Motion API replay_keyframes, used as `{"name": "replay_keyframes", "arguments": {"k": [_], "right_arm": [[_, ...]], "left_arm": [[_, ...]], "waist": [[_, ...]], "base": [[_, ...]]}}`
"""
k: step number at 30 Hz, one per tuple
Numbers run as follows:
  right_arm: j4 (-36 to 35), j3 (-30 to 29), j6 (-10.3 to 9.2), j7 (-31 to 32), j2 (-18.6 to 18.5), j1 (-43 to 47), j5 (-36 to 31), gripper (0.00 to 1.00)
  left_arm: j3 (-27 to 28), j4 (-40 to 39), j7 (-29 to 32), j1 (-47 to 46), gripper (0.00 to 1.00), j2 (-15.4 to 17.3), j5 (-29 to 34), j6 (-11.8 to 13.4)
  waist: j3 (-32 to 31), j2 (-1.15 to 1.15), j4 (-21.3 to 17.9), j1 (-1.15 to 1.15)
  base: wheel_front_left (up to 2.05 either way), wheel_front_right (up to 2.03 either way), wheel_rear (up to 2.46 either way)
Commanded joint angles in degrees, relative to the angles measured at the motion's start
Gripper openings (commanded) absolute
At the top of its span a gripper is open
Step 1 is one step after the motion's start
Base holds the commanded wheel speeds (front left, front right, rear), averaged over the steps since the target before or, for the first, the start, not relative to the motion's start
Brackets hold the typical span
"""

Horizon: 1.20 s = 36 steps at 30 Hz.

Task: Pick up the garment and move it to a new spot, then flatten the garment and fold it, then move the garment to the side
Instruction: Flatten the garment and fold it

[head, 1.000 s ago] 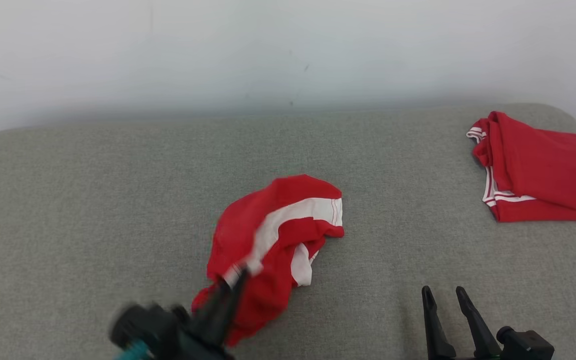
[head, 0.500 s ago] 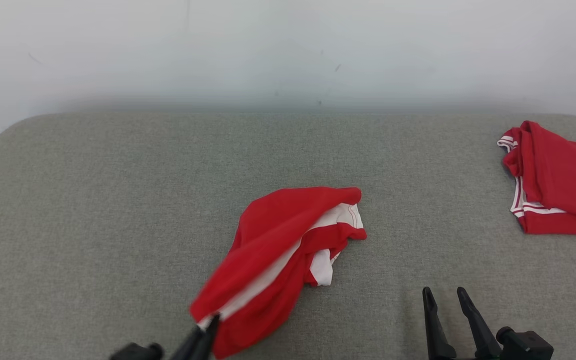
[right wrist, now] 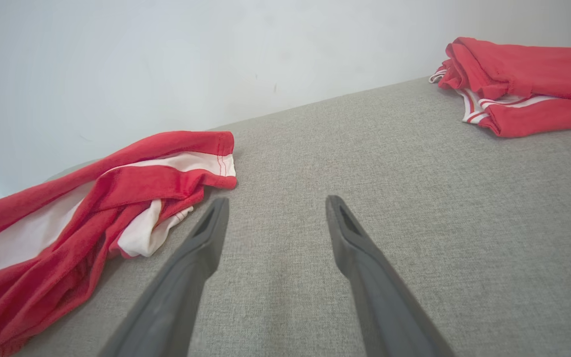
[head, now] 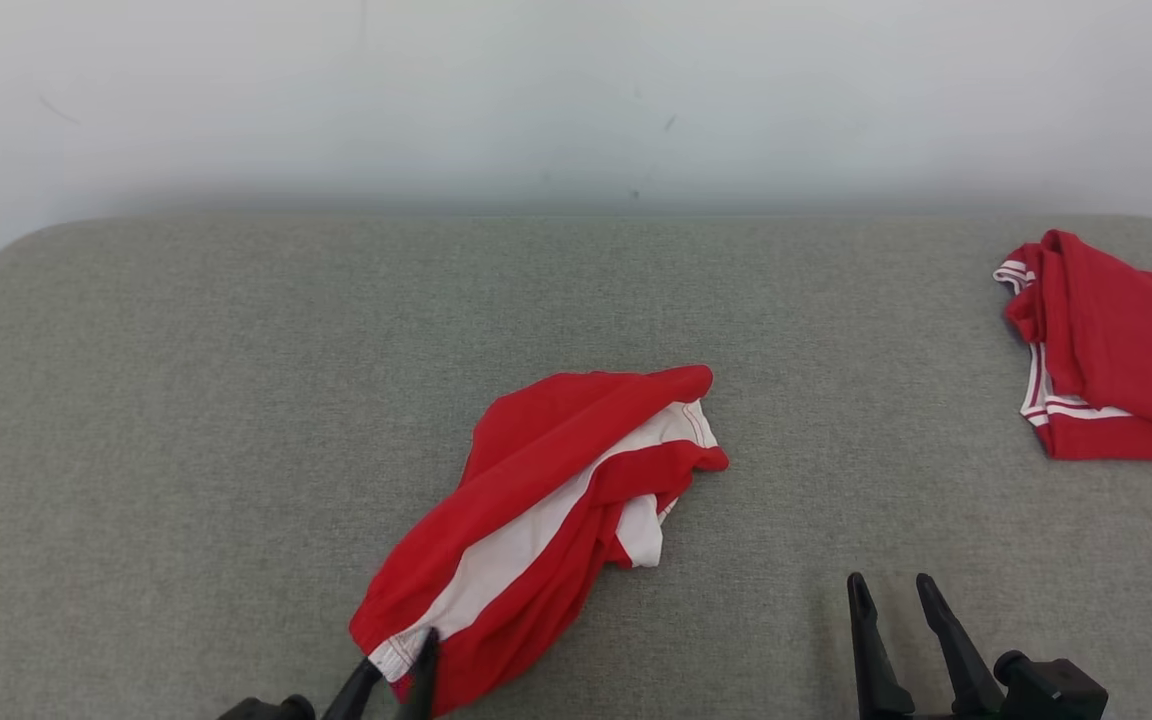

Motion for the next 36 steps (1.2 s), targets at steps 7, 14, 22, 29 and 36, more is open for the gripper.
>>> {"name": "replay_keyframes", "arguments": {"k": [7, 14, 22, 29, 36], "right_arm": [[-0.28, -0.24, 0.05, -0.06, 0.00, -0.26, -0.27, 1.00], [-0.60, -0.52, 0.05, -0.06, 0.03, 0.33, -0.35, 1.00], [-0.08, -0.52, 0.05, -0.06, 0.01, -0.05, -0.69, 1.00], [2.80, 0.26, 0.05, -0.06, 0.03, -2.24, -1.82, 1.00], [10.01, 1.80, 0.05, -0.06, -2.50, -11.07, -3.11, 1.00]], "left_arm": [[5.97, 0.10, -0.08, 3.65, 1.00, -4.88, 4.55, 0.11], [15.95, -7.69, -0.08, 7.94, 1.00, -8.80, 12.88, 0.11], [22.67, -13.97, -0.08, 8.71, 1.00, -10.17, 24.03, 0.29], [24.82, -13.84, -0.08, 8.57, 1.00, -10.43, 25.03, 0.31], [23.62, -12.95, -0.08, 6.61, 1.00, -10.47, 23.93, 0.52]], "waist": [[-0.35, 0.00, 1.65, 0.00], [-0.53, 0.00, 2.73, 0.00], [-1.24, 0.00, 3.38, 0.00], [-1.46, 0.00, 3.94, 0.00], [0.62, 0.00, 6.15, 0.00]], "base": [[0.00, 0.00, 0.00], [0.00, 0.00, 0.00], [0.00, 0.00, 0.00], [0.00, 0.00, 0.00], [0.00, 0.00, 0.00]]}}
